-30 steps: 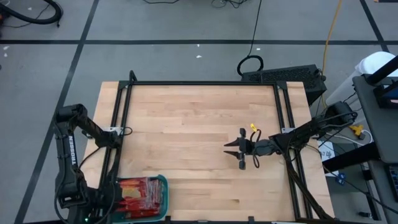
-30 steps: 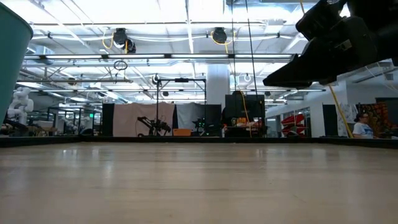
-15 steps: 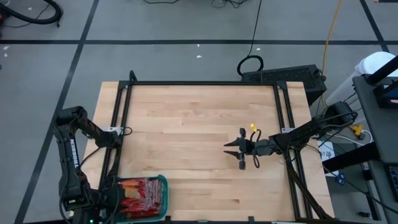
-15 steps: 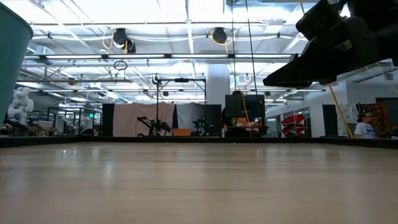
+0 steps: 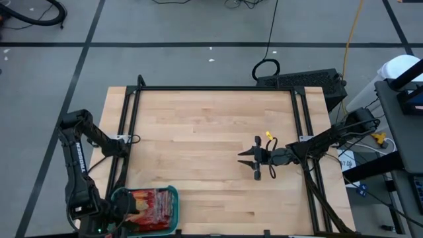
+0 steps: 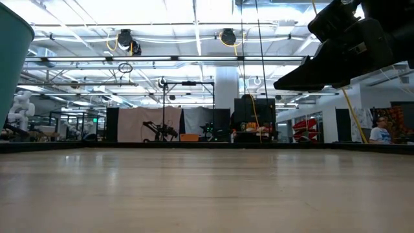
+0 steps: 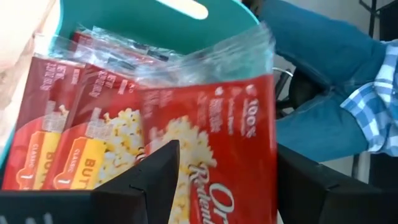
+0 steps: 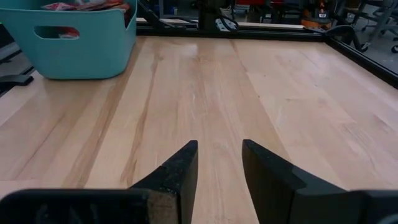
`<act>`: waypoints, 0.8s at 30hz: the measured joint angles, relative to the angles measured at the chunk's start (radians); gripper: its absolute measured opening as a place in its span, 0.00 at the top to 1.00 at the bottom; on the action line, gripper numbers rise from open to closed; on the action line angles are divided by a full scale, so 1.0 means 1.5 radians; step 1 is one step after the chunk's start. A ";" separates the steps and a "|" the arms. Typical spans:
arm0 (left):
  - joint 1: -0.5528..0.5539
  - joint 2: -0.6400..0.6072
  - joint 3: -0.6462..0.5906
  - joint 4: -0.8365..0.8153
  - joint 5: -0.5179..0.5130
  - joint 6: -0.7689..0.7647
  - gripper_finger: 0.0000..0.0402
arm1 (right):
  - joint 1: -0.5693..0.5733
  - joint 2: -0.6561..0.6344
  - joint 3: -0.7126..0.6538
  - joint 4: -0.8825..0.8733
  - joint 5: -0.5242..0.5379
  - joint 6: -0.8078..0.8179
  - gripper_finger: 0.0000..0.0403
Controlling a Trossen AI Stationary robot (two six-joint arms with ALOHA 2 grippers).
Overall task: Sort popcorn bags into baskets
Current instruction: Put the red popcorn bag into the blue container, then return to Home Position
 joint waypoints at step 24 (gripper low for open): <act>0.028 0.002 0.000 0.018 0.053 -0.098 0.75 | 0.000 0.000 0.000 -0.007 -0.034 0.000 0.71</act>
